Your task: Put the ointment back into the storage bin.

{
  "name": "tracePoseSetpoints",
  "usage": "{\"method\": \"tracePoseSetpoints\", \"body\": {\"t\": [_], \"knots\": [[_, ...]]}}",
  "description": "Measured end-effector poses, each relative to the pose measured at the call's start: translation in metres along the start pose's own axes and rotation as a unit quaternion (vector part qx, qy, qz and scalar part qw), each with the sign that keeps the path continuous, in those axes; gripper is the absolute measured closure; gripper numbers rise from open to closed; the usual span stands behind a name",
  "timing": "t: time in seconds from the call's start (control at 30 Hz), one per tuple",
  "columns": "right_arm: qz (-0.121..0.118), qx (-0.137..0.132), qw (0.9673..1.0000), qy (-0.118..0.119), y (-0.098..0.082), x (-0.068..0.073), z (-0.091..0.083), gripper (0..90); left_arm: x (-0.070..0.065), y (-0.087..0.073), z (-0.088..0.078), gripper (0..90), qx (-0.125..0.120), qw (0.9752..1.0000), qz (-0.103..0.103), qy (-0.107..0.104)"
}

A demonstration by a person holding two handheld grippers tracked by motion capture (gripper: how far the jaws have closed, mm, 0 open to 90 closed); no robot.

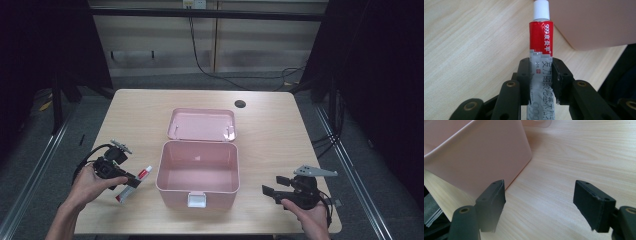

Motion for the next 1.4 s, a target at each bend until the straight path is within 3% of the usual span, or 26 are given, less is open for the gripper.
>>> {"method": "tracePoseSetpoints", "body": {"t": [0.27, 0.6, 0.97, 1.07, 1.33, 1.4], "knots": [[0.001, 0.000, 1.0000, -0.002, 0.000, 0.000, 0.000, 25.7, -0.004, -0.004, -0.011, 70.8, -0.003, 1.0000, 0.006, -0.006], [0.000, 0.001, 1.0000, -0.001, 0.000, 0.000, 0.001, 25.3, -0.016, -0.006, -0.036, 70.8, -0.002, 0.9993, 0.038, -0.003], [0.000, 0.003, 1.0000, 0.000, 0.000, 0.000, 0.001, 25.0, -0.027, 0.000, -0.049, 70.8, 0.025, 0.9969, 0.071, 0.025], [0.001, 0.004, 1.0000, -0.001, 0.000, 0.000, 0.001, 24.9, -0.031, 0.002, -0.054, 70.9, 0.028, 0.9950, 0.085, 0.045], [0.001, 0.004, 1.0000, -0.001, 0.000, 0.000, 0.001, 24.7, -0.036, 0.007, -0.064, 70.8, 0.035, 0.9947, 0.084, 0.048], [0.000, 0.004, 1.0000, 0.000, 0.000, 0.000, 0.002, 24.7, -0.039, 0.008, -0.066, 70.8, 0.052, 0.9931, 0.094, 0.048]]}}
Point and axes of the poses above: each handheld gripper's, and its own axes: z roughly forward along the jaws, y roughly out of its top, x roughly to its left, the point moved 4 cm from there along z, roughly forward along the jaws, and after that the axes turned 13 degrees about -z, right-handed, at the moved point
